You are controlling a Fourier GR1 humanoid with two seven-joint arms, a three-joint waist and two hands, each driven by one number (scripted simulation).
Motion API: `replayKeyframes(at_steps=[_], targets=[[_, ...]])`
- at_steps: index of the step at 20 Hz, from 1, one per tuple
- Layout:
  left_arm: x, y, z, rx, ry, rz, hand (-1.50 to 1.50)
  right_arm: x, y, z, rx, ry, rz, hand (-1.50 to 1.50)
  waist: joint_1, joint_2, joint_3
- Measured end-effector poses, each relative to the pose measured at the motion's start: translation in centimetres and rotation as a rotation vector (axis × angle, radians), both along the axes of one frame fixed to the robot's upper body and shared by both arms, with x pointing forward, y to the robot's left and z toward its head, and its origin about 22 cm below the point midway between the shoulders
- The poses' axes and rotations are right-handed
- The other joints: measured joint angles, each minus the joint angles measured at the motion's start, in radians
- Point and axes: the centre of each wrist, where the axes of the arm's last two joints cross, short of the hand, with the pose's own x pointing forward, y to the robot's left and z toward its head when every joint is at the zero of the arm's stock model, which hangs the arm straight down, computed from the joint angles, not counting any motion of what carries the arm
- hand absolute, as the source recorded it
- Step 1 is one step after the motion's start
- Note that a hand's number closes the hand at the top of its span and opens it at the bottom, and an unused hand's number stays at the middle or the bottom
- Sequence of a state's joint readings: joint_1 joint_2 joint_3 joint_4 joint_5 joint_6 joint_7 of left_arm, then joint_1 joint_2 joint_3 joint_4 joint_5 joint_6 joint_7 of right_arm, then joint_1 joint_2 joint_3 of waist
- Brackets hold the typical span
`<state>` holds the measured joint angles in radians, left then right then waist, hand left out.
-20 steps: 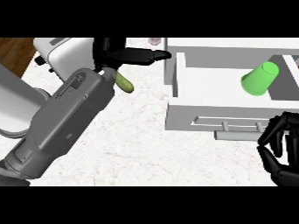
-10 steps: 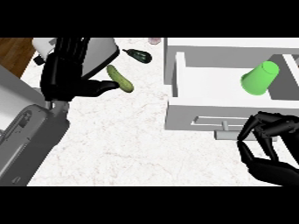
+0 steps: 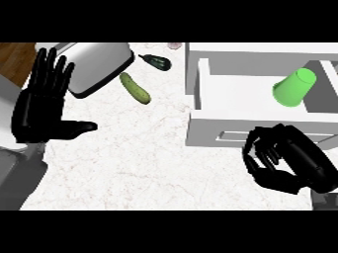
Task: Pick up the cup, place it into the drawer and close the drawer
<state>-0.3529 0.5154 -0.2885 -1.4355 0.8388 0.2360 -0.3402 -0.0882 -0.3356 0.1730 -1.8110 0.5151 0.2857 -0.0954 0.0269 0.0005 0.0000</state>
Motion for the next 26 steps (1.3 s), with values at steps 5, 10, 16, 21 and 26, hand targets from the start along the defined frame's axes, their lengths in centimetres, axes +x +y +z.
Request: replayKeyframes(at_steps=[5, 10, 16, 21, 26], targets=[[-1.7, 2.7, -0.5, -0.002, 0.003, 0.002, -1.50, 2.6, 1.1, -3.6, -0.086, -0.003, -0.008, -1.50, -0.006, 0.001, 0.000], [-3.2, 4.9, -1.7, -0.003, 0.004, 0.022, -1.50, 4.7, 2.2, -6.1, -0.175, 0.021, -0.016, -1.50, -0.012, 0.001, 0.000], [-3.9, 7.2, -2.2, -0.012, 0.000, 0.020, -1.50, 7.8, 2.8, -8.8, -0.239, 0.061, -0.025, -1.50, -0.013, 0.002, 0.000], [-4.6, 7.9, -2.4, -0.016, 0.000, 0.007, -1.50, 11.4, 1.7, -9.7, -0.229, 0.075, -0.032, -1.50, -0.007, 0.002, -0.001], [-4.9, 8.8, -2.8, -0.023, -0.003, -0.005, -1.50, 14.3, 1.2, -9.4, -0.198, 0.108, -0.030, -1.50, 0.000, 0.004, -0.001]])
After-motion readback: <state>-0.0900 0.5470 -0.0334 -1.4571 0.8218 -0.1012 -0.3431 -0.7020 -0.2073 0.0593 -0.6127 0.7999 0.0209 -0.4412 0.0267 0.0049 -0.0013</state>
